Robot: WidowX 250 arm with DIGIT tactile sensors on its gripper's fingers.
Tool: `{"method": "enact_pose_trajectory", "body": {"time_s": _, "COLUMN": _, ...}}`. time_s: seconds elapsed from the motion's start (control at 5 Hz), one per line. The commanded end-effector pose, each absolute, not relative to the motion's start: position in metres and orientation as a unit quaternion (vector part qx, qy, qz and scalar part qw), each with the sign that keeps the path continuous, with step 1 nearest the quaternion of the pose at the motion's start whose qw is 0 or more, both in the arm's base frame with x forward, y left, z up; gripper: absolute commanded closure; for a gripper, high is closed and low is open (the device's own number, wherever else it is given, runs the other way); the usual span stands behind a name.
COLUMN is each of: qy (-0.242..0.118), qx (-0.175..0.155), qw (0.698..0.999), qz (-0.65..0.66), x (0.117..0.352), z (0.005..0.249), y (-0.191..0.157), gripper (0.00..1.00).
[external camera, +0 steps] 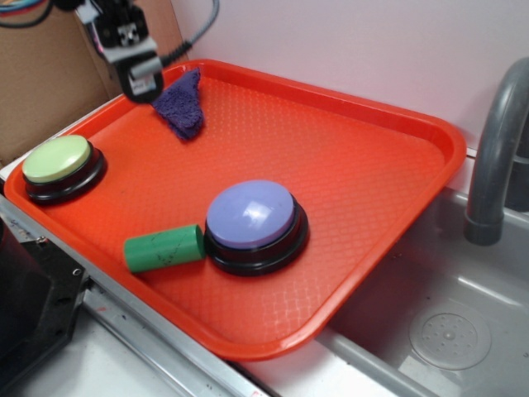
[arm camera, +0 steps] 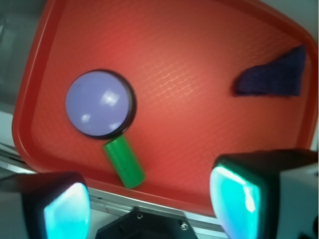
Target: Push the purple button.
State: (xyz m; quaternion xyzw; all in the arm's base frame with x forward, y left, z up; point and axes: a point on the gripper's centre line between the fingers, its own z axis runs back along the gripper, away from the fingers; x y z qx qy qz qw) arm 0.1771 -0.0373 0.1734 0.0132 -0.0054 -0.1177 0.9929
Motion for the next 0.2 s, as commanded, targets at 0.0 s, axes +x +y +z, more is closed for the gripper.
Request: {"method": "enact_pose_trajectory", "body": {"time_s": 0.0, "qy": -0.012, "qx": 0.007, "qw": 0.996, "qz": -0.089, "x": 0.1852, "z": 0.1865, "y": -0.0295, "gripper": 0.0}}
